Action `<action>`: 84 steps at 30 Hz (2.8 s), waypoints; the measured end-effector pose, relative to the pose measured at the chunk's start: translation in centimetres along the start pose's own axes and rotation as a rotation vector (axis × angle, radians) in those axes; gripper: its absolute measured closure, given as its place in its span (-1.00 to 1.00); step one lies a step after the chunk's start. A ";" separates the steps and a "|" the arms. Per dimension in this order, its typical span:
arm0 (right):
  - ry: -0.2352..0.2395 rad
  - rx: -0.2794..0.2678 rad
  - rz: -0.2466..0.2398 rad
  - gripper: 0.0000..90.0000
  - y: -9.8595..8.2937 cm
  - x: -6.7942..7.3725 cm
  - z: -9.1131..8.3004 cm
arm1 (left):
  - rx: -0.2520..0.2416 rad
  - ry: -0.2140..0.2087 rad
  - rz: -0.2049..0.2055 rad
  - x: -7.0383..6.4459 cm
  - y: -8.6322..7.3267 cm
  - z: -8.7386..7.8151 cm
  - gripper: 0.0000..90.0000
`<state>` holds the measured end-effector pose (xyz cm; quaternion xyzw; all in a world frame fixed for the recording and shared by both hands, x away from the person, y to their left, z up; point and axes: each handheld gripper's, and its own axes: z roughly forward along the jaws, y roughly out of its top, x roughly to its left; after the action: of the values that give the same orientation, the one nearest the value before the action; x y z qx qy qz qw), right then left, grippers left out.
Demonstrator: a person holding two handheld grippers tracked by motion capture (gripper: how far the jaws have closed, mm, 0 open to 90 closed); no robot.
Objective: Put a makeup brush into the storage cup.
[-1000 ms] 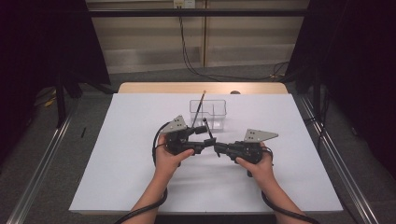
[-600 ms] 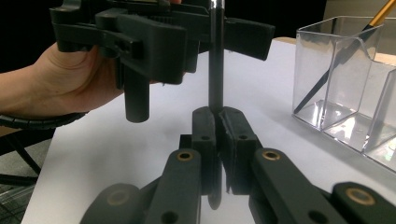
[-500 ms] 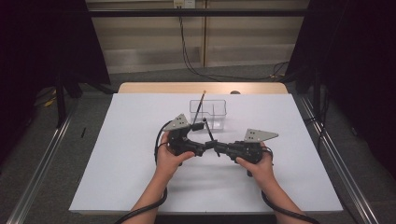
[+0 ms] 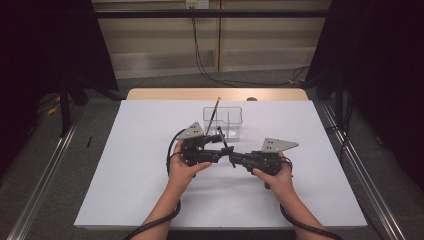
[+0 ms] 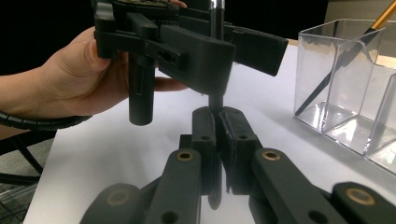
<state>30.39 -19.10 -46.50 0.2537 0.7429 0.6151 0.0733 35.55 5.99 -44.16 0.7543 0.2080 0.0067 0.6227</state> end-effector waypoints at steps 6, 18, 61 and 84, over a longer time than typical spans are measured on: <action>-0.001 -0.002 -0.003 0.88 0.0 0.0 0.0 | 0.011 0.010 0.016 -0.1 0.1 0.0 -0.06; 0.002 -0.008 -0.006 0.88 0.0 0.1 0.0 | -0.002 -0.012 -0.005 -0.1 0.2 -0.1 -0.24; -0.026 -0.036 0.009 0.88 -0.1 0.0 0.0 | -0.135 -0.141 -0.120 0.3 0.0 0.0 0.85; -0.082 -0.015 -0.006 0.05 0.0 -0.1 -0.8 | -0.119 -0.106 -0.051 0.5 0.9 -0.3 0.85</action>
<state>30.16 -19.82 -46.37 0.2760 0.7352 0.6097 0.1074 36.19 6.30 -43.32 0.7098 0.1932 -0.0370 0.6764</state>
